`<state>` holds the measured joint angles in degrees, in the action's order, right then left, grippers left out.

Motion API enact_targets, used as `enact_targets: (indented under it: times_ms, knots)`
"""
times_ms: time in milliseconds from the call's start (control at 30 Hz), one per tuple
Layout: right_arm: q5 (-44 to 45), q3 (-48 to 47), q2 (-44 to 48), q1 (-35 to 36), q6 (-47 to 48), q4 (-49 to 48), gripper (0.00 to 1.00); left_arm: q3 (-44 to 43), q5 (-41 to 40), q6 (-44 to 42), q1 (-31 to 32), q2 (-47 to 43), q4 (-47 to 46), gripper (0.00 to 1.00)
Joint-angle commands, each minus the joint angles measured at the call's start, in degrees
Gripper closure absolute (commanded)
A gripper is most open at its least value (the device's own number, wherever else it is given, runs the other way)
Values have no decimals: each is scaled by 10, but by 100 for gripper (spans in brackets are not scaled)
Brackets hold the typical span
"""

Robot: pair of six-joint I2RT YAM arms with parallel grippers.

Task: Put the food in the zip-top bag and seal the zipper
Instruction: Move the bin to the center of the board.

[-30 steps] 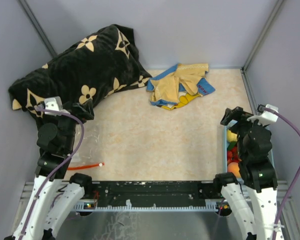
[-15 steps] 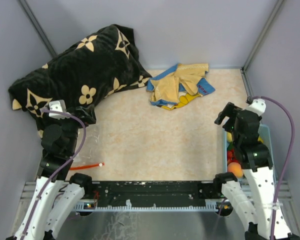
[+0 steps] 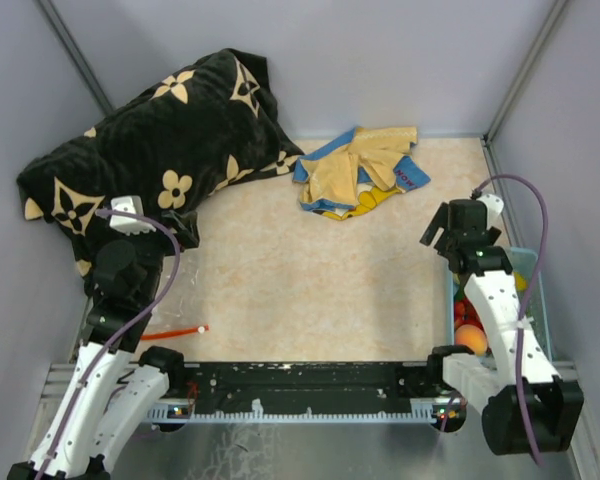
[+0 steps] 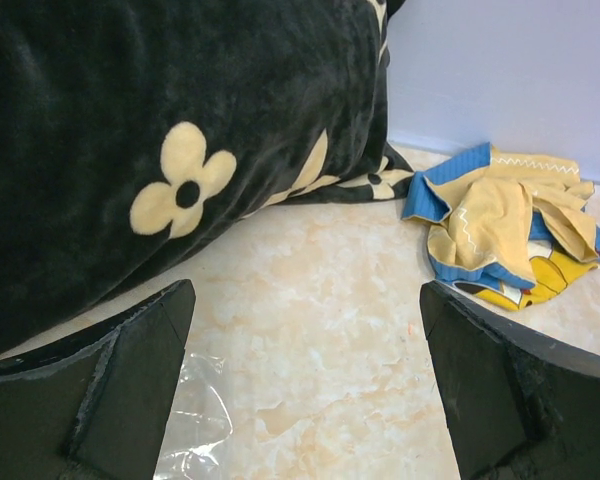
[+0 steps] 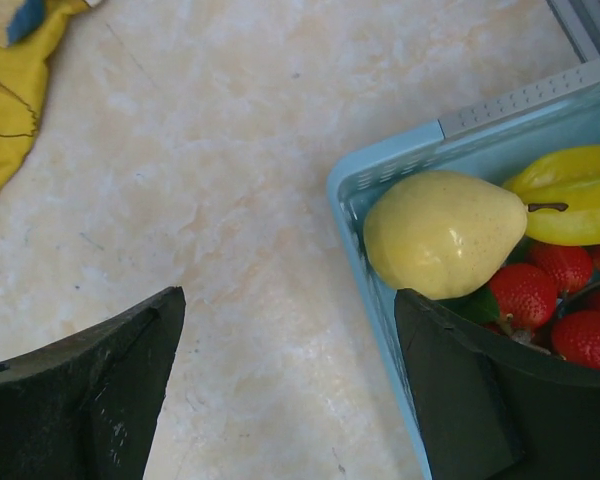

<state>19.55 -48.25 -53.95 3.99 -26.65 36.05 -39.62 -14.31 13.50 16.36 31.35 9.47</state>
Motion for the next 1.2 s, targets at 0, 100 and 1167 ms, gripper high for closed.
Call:
enact_targets:
  times_ms: [0, 100, 1167]
  knots:
    - [-17, 20, -38, -26, -1, -87, 14, 8, 15, 7, 2, 4, -7, 0]
    - [-18, 36, -74, -37, 3, -125, 14, 10, 15, 6, 3, 8, -10, 0]
    - [-130, -298, -511, 4, 54, -258, 14, -4, -9, 11, 3, 100, 3, 0]
